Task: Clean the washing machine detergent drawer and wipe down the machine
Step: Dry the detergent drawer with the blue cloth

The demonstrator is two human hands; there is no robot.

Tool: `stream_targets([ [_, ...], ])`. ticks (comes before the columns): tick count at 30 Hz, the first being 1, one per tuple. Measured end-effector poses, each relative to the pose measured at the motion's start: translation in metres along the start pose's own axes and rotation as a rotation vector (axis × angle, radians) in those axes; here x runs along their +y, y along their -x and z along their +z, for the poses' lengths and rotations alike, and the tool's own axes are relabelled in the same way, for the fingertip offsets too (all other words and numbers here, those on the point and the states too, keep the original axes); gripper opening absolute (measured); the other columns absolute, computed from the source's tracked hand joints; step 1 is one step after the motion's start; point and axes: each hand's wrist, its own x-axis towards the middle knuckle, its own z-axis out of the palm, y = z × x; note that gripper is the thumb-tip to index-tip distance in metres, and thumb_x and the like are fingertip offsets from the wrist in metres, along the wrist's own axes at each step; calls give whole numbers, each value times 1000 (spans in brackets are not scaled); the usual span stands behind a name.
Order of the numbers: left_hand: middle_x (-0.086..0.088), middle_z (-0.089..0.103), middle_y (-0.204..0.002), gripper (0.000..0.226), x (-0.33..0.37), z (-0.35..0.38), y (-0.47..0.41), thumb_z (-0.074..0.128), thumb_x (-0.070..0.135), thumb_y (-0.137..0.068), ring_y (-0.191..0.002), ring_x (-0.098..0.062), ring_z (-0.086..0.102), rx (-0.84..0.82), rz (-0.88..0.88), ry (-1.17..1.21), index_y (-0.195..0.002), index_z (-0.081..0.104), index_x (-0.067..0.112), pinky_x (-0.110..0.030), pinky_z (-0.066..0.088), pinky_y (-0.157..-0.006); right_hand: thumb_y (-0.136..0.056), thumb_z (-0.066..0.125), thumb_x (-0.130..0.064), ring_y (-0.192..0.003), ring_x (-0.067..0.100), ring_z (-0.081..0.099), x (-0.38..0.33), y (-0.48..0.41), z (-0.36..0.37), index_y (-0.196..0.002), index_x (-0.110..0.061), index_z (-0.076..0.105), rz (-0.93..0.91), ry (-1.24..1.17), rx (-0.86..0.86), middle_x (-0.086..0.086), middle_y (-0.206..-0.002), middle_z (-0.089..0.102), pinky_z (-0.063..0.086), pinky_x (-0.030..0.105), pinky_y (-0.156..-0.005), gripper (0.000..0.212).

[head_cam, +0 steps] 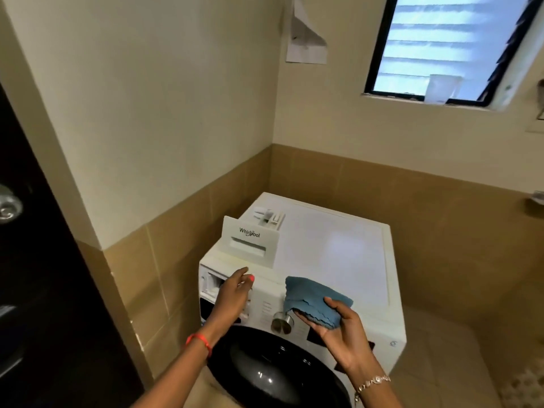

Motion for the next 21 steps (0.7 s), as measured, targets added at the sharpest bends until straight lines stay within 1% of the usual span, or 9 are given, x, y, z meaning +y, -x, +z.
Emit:
stream_targets([
  [2, -13, 52, -128, 39, -1, -8, -24, 46, 18, -97, -101, -17, 54, 41, -22, 0, -135, 44, 7, -11, 45, -71, -21, 91, -1, -96, 40, 65, -3, -27, 6, -116, 3, 52, 41, 10, 10, 28, -110, 63, 50, 57, -83, 103],
  [5, -15, 53, -130, 38, -1, -22, -63, 47, 17, -96, -117, -23, 51, 99, -51, -22, -132, 48, 6, -21, 39, -86, -22, 93, -5, -89, 39, 67, -5, -67, 21, -111, 9, 55, 98, 16, 25, 30, -105, 65, 52, 52, -79, 98],
  [7, -16, 54, -130, 38, 2, -30, -85, 48, 16, -96, -122, -25, 49, 135, -53, -8, -132, 48, 5, -25, 37, -93, -46, 87, -7, -78, 36, 70, -6, -83, 34, -103, 10, 58, 118, 49, 26, 28, -95, 68, 54, 47, -72, 67],
  [9, -15, 52, -132, 39, 6, -36, -106, 47, 14, -96, -122, -23, 49, 158, -60, 24, -133, 45, 2, -22, 36, -91, -82, 58, -8, -71, 34, 70, -9, -103, 44, -98, 9, 58, 150, 78, 39, 27, -87, 69, 55, 44, -69, 24],
  [10, -15, 51, -132, 40, 8, -40, -114, 46, 12, -96, -117, -19, 49, 160, -57, 31, -134, 43, 0, -19, 35, -88, -90, 47, -8, -70, 34, 70, -9, -115, 46, -98, 9, 57, 162, 76, 52, 26, -85, 70, 55, 44, -70, 22],
  [12, -15, 48, -135, 41, 7, -46, -131, 46, 9, -96, -112, -14, 47, 158, -29, 29, -135, 41, -2, -14, 32, -83, -94, 40, -10, -72, 33, 71, -5, -132, 51, -99, 7, 57, 149, 121, 59, 25, -85, 70, 55, 42, -71, 24],
  [16, -14, 39, -145, 47, 1, -55, -165, 48, 9, -95, -133, -22, 38, 142, -51, 31, -139, 36, 0, -20, 29, -97, -96, 37, -12, -77, 33, 70, 5, -153, 61, -98, 4, 59, 135, 182, 44, 24, -86, 71, 56, 39, -72, 27],
  [19, -10, 34, -148, 53, -4, -61, -192, 52, 11, -93, -137, -22, 33, 94, -49, 21, -142, 32, 4, -27, 28, -106, -93, 42, -12, -97, 40, 62, 12, -164, 73, -111, 2, 55, 118, 129, 73, 25, -97, 69, 51, 48, -80, 26],
  [21, -8, 37, -147, 54, -5, -67, -209, 57, 13, -90, -136, -21, 35, 42, -3, -12, -140, 36, 9, -31, 29, -108, -90, 46, -12, -100, 40, 61, 16, -168, 83, -114, 1, 55, 84, 96, 87, 25, -100, 68, 51, 50, -81, 29],
])
